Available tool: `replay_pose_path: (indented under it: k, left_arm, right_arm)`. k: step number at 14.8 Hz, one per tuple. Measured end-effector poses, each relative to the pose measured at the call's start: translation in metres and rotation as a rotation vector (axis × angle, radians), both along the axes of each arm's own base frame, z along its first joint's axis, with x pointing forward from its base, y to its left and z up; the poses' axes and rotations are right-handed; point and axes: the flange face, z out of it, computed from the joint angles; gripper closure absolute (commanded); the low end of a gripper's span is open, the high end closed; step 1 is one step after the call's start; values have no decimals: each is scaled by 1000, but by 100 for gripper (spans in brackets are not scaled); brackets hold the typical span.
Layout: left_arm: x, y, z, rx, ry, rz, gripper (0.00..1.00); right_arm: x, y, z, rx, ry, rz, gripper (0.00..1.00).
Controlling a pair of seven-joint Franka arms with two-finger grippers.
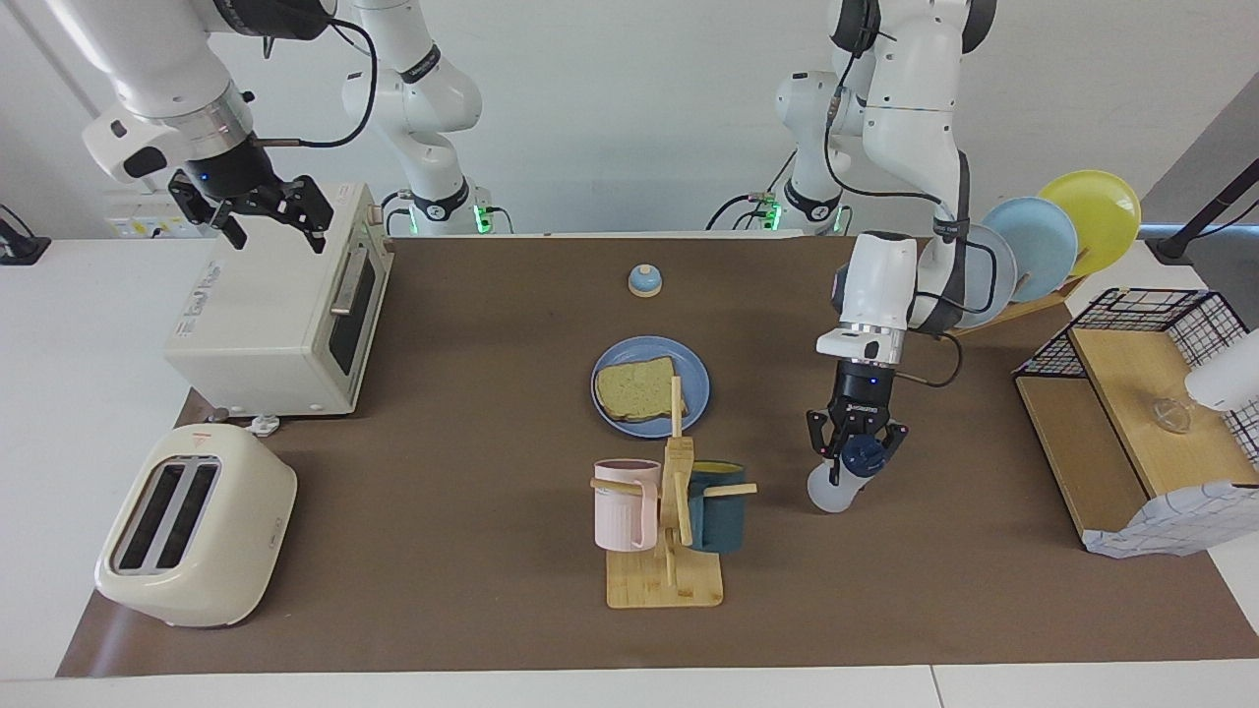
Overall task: Put bread on plate and add seasoning
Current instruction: 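Set the shaker down and open the left gripper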
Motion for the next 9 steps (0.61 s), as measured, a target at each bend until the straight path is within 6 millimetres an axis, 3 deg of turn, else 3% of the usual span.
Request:
replay_pose_path:
  k: [3, 6, 8, 9]
  left_arm:
    - [0, 0, -5, 5, 8, -4, 66]
    - [0, 0, -7, 7, 10, -5, 55]
    - [-1, 0, -7, 8, 10, -6, 42]
    - [-1, 0, -8, 8, 13, -6, 41]
  right_arm:
    - [0, 0, 0, 0, 0, 0, 0]
    - [0, 0, 0, 0, 0, 0, 0]
    - [0, 0, 0, 0, 0, 0, 0]
    - [0, 0, 0, 0, 0, 0, 0]
